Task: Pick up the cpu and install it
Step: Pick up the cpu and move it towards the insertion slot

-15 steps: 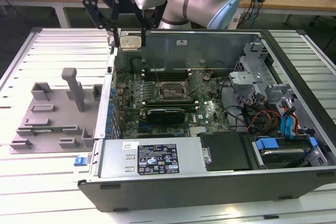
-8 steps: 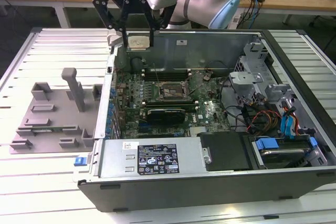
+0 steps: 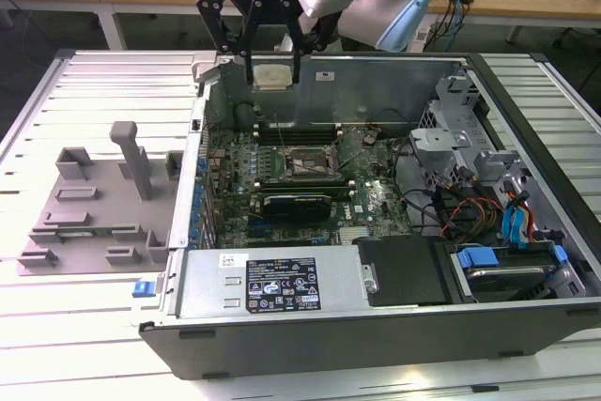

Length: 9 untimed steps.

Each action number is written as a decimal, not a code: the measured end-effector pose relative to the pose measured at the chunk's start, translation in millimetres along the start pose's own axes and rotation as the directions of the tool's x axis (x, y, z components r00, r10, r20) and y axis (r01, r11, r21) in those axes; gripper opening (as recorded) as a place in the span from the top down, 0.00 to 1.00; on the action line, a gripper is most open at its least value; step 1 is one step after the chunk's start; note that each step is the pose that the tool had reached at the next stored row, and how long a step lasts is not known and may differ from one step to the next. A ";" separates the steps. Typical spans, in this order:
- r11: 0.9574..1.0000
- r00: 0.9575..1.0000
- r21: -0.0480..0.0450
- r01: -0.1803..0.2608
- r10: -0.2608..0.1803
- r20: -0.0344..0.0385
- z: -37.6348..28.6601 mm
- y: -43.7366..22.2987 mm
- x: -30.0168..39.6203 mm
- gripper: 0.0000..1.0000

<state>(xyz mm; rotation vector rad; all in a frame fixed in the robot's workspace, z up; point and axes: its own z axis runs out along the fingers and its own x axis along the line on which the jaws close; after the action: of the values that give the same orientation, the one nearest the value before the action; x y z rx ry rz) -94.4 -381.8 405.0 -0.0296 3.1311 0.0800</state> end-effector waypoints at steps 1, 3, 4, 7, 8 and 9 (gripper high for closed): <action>1.000 1.000 0.000 0.000 0.000 0.000 0.0 0.0 -2.2 0.45; 1.000 1.000 0.000 0.000 0.000 0.000 0.1 -0.2 -9.9 0.45; 1.000 1.000 0.000 0.000 0.000 0.000 0.2 -0.2 -13.3 0.45; 1.000 1.000 0.000 0.000 0.000 0.000 0.8 -0.4 -23.2 0.45; 1.000 1.000 0.000 0.000 0.000 0.000 1.0 -0.5 -25.4 0.45; 1.000 1.000 0.000 0.000 0.000 0.000 1.3 -0.6 -28.4 0.45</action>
<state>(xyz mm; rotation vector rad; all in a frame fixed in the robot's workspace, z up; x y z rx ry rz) -66.0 -381.8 403.9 -0.0296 3.1311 0.0800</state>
